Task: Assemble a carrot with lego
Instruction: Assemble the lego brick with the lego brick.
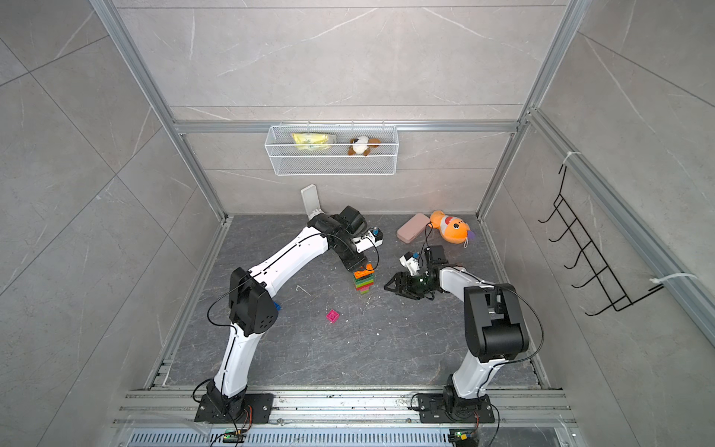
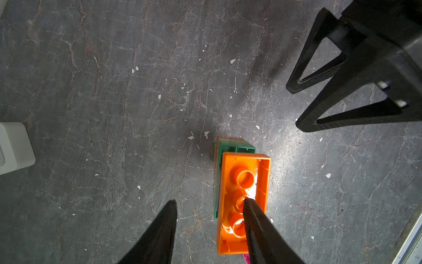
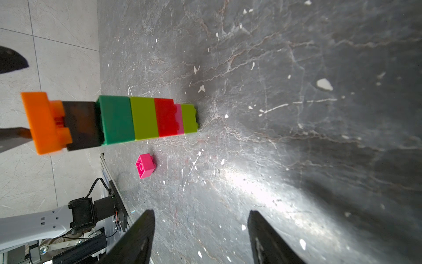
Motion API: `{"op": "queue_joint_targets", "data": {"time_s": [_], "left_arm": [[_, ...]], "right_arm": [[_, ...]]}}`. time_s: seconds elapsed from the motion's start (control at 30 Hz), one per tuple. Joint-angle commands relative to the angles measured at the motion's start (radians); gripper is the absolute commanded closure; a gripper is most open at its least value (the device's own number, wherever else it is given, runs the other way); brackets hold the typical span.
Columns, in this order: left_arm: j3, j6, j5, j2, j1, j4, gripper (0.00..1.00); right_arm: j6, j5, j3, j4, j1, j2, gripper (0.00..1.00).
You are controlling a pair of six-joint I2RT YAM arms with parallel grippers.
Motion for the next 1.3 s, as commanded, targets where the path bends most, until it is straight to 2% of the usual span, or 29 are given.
{"op": "queue_joint_targets", "data": {"time_s": [0.0,0.47,0.73,0.97,1.27], "left_arm": [[0.019,-0.01,-0.009,0.015,-0.002,-0.024,0.49],[-0.02,-0.002,-0.046,0.04,-0.002,-0.039,0.48],[-0.049,0.001,-0.056,0.044,-0.002,-0.046,0.49],[-0.108,-0.01,-0.099,0.052,-0.003,-0.055,0.49],[-0.252,-0.028,-0.128,0.008,-0.003,0.01,0.49]], "right_arm": [[-0.023,-0.014,-0.008,0.003,-0.004,0.01,0.32],[-0.03,-0.033,-0.013,0.012,-0.005,-0.008,0.32],[-0.03,-0.062,-0.061,0.082,0.0,-0.092,0.32],[-0.029,-0.081,-0.061,0.091,0.002,-0.089,0.32],[-0.026,-0.074,-0.069,0.1,0.006,-0.103,0.32]]}}
